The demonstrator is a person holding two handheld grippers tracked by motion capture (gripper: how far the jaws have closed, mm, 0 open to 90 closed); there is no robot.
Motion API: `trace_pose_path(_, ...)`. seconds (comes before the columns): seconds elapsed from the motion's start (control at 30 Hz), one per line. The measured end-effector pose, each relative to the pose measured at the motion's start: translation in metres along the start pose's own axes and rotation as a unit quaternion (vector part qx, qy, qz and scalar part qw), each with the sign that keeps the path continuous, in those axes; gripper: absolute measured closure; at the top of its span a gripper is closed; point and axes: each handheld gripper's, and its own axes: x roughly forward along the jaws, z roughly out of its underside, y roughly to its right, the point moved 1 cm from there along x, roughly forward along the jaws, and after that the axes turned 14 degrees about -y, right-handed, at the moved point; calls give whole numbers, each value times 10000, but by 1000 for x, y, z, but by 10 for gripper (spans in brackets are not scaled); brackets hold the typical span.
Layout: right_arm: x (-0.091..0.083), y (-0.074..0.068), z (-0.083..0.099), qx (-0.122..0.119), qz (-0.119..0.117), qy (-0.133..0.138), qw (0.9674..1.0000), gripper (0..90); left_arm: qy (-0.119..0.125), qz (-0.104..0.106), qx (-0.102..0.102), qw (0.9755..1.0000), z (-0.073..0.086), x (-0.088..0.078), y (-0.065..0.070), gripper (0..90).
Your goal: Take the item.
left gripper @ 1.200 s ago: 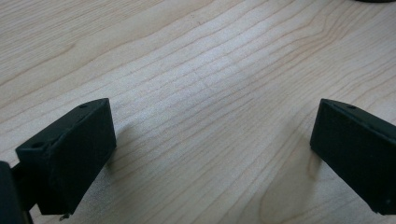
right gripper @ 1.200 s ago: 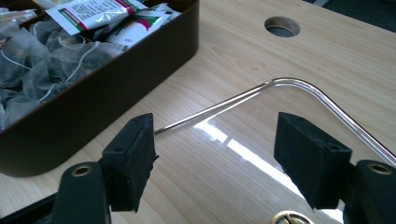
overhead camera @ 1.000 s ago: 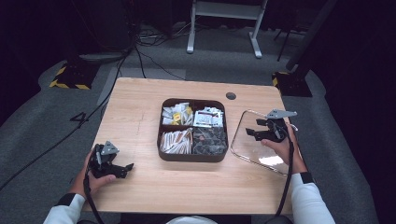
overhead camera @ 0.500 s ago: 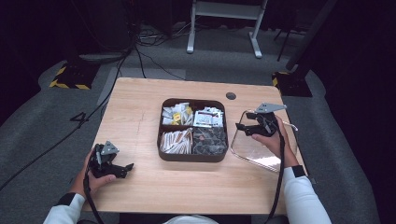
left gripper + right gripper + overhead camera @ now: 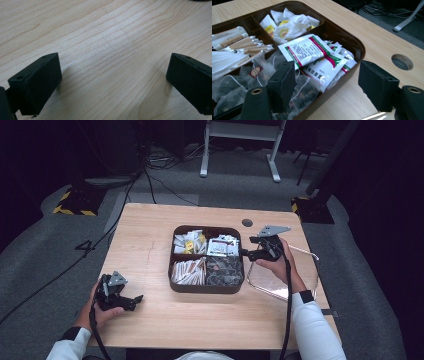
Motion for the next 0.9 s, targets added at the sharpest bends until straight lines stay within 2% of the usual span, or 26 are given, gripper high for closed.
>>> trace_pose_path(0.1, 7, -5, -8, -23, -62, 28, 10000, 307, 3, -2, -21, 10000, 0, 0, 0, 4)
trace_pose_path(0.3, 24, -17, -24, -160, -128, -80, 9998, 308, 9, -16, -27, 10000, 1, 0, 1, 5)
trace_pose_path(0.43, 33, -20, -31, -153, -147, -148, 9997, 308, 9, -15, -27, 10000, 1, 0, 1, 5)
trace_pose_path(0.47, 42, -22, -36, -161, -107, -255, 9995, 308, 9, -16, -27, 10000, 1, 0, 1, 5)
trace_pose_path(0.63, 60, -24, -45, -90, -76, -475, 9988, 300, 9, -16, -26, 10000, 1, 0, 1, 5)
trace_pose_path(0.9, 84, -29, -50, -81, 58, -841, 9964, 281, 9, -16, -26, 10000, 1, 0, 1, 5)
